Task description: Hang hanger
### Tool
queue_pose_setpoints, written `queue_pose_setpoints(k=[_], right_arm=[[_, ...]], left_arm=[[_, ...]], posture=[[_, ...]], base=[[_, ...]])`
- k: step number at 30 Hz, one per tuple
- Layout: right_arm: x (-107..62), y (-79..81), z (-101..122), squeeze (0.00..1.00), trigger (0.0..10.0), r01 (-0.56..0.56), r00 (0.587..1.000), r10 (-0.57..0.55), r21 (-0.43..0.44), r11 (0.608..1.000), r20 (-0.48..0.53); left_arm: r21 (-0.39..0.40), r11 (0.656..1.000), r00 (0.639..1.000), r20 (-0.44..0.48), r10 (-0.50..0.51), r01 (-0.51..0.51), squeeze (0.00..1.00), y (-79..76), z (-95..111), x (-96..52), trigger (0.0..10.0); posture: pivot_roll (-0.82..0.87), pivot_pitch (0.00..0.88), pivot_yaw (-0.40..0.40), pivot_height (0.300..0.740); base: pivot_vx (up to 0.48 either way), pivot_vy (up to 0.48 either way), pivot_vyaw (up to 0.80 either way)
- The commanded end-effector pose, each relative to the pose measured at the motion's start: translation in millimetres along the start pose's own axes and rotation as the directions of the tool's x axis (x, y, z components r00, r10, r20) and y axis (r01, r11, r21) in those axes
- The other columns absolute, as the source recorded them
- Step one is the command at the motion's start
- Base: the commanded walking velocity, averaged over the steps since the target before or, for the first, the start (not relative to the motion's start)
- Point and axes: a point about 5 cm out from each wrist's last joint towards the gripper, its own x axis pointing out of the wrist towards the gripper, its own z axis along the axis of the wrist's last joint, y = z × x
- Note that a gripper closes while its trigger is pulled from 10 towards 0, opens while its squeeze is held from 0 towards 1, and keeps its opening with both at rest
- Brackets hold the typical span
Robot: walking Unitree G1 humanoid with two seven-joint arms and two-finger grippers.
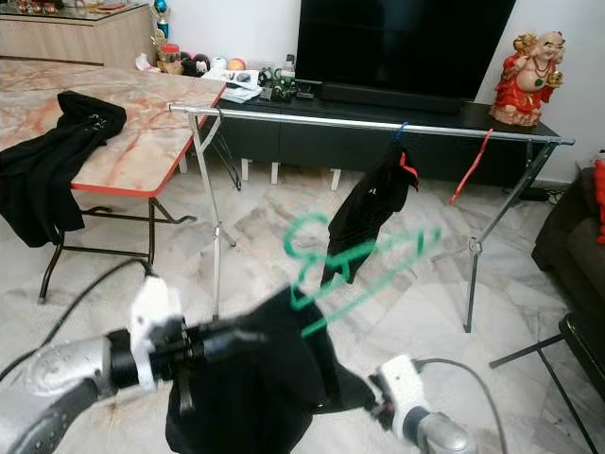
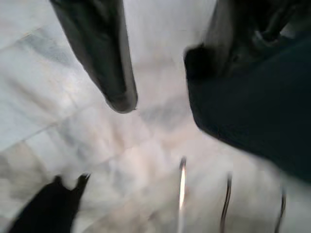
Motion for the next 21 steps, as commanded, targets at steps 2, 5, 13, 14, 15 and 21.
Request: queue_pose_setpoints(k=[2, 5, 13, 14, 15, 21], right_arm=[[2.6, 1.1, 3.9, 1.0, 10.0, -0.012, 1.0, 0.011, 0.074, 0.997, 0.011], [2.9, 13.8, -3.0, 1.0, 10.0, -0.168, 0.985, 0.168, 0.021, 0.986, -0.034], [-8.7, 20.5, -18.9, 0.16, 10.0, -0.415, 0.893, 0.38, -0.115, 0.902, -0.243], [-11.0, 18.7, -19.9, 0.0, 10.0, -0.431, 0.882, 0.386, -0.134, 0.892, -0.27], [-11.0, 18.7, -19.9, 0.0, 10.0, -0.431, 0.882, 0.386, -0.134, 0.892, -0.27], [-24.2, 21.6, -10.2, 0.0, 10.0, -0.64, 0.754, 0.576, -0.156, 0.752, -0.318]], left_arm=[[0.038, 0.999, 0.999, -0.045, 0.024, -0.023, 0.0, 2.6, -4.7, -0.1, 10.0], [0.048, 0.997, 0.994, -0.09, 0.056, -0.052, 0.0, 5.0, -12.8, 1.2, 10.0], [0.099, 0.971, 0.958, -0.171, 0.231, -0.217, 0.0, 25.3, -30.1, 2.2, 10.0], [0.103, 0.964, 0.949, -0.177, 0.261, -0.246, 0.0, 28.1, -33.0, 2.7, 10.0], [0.103, 0.964, 0.949, -0.177, 0.261, -0.246, 0.0, 28.1, -33.0, 2.7, 10.0], [0.115, 0.957, 0.884, -0.366, 0.29, -0.266, 0.0, 30.6, -67.0, -5.1, 10.0]], posture=[[0.13, 0.0, -0.082, 0.74], [0.13, 0.0, -0.078, 0.74], [0.12, 0.0, -0.072, 0.74], [0.12, 0.0, -0.072, 0.74], [0.12, 0.0, -0.072, 0.74], [0.11, 0.0, -0.066, 0.74]], base=[[0.0, 0.0, 0.0], [0.0, 0.0, 0.0], [0.0, 0.0, 0.0], [0.0, 0.0, 0.0], [0.0, 0.0, 0.0], [0.0, 0.0, 0.0]])
